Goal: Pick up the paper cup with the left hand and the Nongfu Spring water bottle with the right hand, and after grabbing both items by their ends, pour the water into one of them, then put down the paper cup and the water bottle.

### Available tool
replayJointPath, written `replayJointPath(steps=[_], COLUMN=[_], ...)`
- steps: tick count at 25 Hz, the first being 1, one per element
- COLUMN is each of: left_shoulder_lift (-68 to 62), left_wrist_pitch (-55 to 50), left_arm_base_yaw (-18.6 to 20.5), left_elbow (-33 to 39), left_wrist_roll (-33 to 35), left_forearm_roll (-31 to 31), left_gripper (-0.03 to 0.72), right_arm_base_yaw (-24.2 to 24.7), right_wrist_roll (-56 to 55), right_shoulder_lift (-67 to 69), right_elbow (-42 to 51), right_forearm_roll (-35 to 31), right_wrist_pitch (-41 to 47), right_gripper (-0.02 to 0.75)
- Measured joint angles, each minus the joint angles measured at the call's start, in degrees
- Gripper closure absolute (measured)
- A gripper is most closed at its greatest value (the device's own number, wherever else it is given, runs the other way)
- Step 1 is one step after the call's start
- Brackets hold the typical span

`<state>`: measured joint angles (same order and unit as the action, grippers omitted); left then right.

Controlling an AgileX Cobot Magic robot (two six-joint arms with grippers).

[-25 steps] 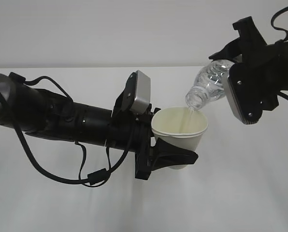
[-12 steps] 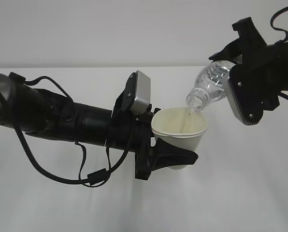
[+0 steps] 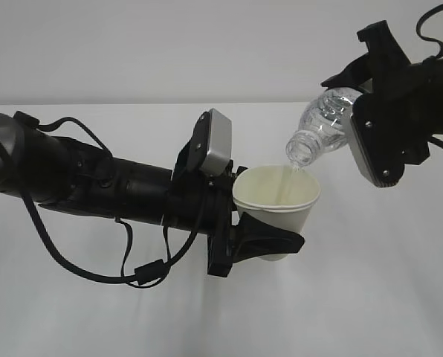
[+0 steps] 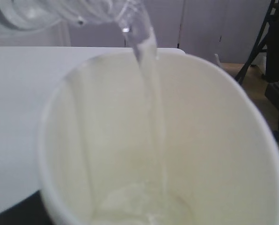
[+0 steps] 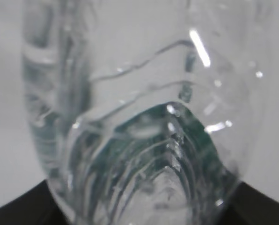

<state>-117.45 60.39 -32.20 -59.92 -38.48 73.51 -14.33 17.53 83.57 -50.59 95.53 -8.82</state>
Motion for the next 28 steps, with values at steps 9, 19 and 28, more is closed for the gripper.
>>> replayJointPath(steps=[9,19,28], left_shoulder_lift=[0.0,0.0,0.0], left_wrist_pitch=[0.0,0.0,0.0], left_arm_base_yaw=[0.0,0.0,0.0], left_elbow=[0.0,0.0,0.0], left_wrist_roll=[0.0,0.0,0.0], left_forearm_roll=[0.0,0.0,0.0], left_gripper=[0.267,0.267,0.267], right_arm_base_yaw=[0.0,0.0,0.0], right_wrist_roll=[0.0,0.0,0.0], right_shoulder_lift=[0.0,0.0,0.0], right_elbow=[-0.5,-0.5,-0.5], right_forearm_roll=[0.0,0.0,0.0], right_wrist_pitch=[0.0,0.1,0.2], right_gripper=[0.289,0.288,0.289])
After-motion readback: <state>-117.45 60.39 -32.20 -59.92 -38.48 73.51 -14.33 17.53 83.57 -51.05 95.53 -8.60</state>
